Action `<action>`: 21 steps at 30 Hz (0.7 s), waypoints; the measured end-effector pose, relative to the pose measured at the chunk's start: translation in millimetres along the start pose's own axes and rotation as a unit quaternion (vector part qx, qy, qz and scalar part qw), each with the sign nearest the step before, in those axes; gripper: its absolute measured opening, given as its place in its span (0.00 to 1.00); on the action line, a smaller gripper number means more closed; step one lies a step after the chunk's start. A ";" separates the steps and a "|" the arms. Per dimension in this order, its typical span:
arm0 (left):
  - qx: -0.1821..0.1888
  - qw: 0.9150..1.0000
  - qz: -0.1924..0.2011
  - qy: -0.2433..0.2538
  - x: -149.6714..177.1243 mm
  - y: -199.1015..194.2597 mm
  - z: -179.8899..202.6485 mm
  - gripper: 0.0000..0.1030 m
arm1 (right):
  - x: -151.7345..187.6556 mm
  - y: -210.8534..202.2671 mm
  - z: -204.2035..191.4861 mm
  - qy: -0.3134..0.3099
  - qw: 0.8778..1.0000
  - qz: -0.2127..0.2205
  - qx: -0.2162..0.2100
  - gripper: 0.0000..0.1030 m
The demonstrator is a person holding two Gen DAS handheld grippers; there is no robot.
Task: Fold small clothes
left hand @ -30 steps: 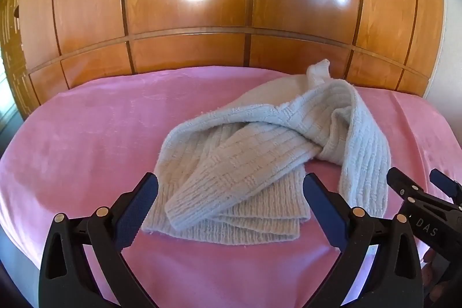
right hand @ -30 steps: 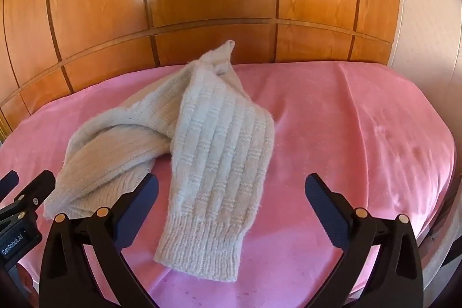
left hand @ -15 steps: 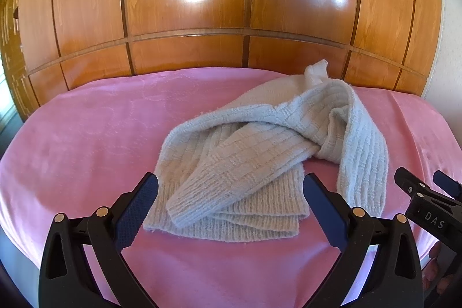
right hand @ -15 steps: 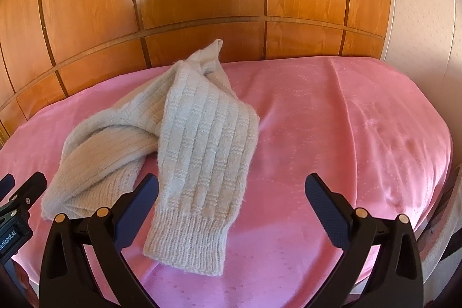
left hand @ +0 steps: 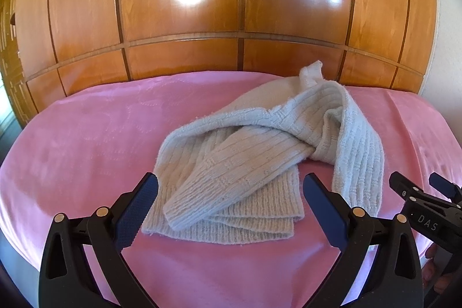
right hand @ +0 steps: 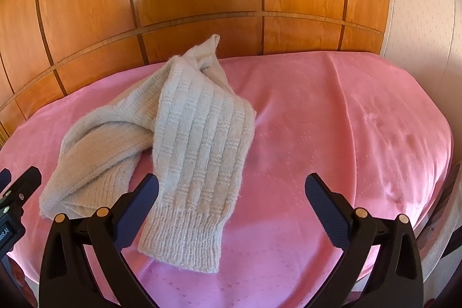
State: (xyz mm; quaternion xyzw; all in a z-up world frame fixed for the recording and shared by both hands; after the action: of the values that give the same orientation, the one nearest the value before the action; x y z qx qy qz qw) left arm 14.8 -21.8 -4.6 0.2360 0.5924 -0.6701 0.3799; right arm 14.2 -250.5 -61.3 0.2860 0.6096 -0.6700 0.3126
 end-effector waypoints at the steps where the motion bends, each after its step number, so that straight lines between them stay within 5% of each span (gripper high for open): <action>1: 0.001 1.000 0.000 0.001 -0.2 -0.5 0.3 0.96 | 0.8 0.5 0.5 0.001 1.000 -0.001 0.000 0.98; 21: 0.009 1.000 0.012 0.021 -3.2 -6.4 17.7 0.96 | 11.5 7.1 14.6 0.016 1.000 -0.016 0.000 0.98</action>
State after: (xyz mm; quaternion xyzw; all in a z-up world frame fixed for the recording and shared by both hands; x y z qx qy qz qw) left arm 14.0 -38.3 5.1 0.2606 0.5916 -0.6657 0.3727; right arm 12.3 -266.3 -73.3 0.2872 0.6189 -0.6704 0.2916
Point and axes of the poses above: each gripper's, at about its wrist camera, not at the fingertips, and y roughly the way its jaws point, z to its right, x to its underside, the point moved 2 cm from there along y, roughly the way its jaws point, and after that the axes turned 13 degrees about -y, right-handed, at the moved point
